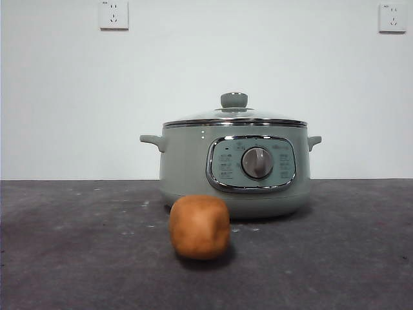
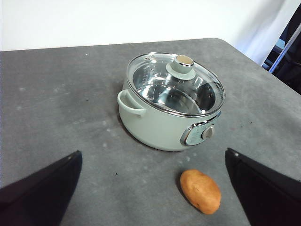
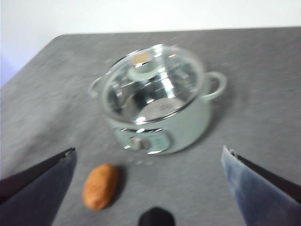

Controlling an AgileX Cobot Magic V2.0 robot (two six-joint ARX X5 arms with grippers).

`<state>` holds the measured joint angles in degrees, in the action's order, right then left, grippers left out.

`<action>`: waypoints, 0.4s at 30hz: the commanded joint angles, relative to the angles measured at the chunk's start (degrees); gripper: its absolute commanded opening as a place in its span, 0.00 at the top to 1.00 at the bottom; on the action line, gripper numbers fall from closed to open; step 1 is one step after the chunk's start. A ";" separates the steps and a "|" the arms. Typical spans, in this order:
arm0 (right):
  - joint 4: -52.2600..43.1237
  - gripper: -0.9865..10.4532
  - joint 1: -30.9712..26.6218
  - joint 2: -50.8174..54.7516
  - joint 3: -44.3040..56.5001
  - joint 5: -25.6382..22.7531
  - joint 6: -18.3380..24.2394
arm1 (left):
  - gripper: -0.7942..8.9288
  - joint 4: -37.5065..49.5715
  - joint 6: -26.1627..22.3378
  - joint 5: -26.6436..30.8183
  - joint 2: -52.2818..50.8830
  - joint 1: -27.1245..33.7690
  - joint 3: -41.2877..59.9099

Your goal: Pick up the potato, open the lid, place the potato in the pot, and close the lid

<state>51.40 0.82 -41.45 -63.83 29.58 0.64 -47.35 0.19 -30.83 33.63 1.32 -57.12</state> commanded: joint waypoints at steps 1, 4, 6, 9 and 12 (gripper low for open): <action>0.26 0.37 3.30 -2.27 -0.20 0.72 -1.60 | 0.24 0.28 -0.35 -0.26 0.22 -0.15 -0.42; 0.79 0.37 8.74 -5.86 -0.20 0.52 -2.78 | 0.24 0.26 0.13 -0.26 0.50 -0.15 -0.42; 0.70 0.37 13.29 -8.52 -0.17 -0.04 -3.76 | 0.24 0.26 0.24 -0.26 0.55 -0.15 -0.42; -0.87 0.37 20.74 -13.27 -0.17 -3.28 -5.51 | 0.24 0.28 0.22 -0.24 0.66 -0.13 -0.42; -3.52 0.37 28.46 -18.32 -0.17 -9.60 -7.52 | 0.24 0.28 0.24 -0.24 0.87 -0.13 -0.42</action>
<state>48.60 26.92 -58.50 -63.88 21.65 -5.02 -47.35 0.25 -30.83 34.44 1.32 -57.12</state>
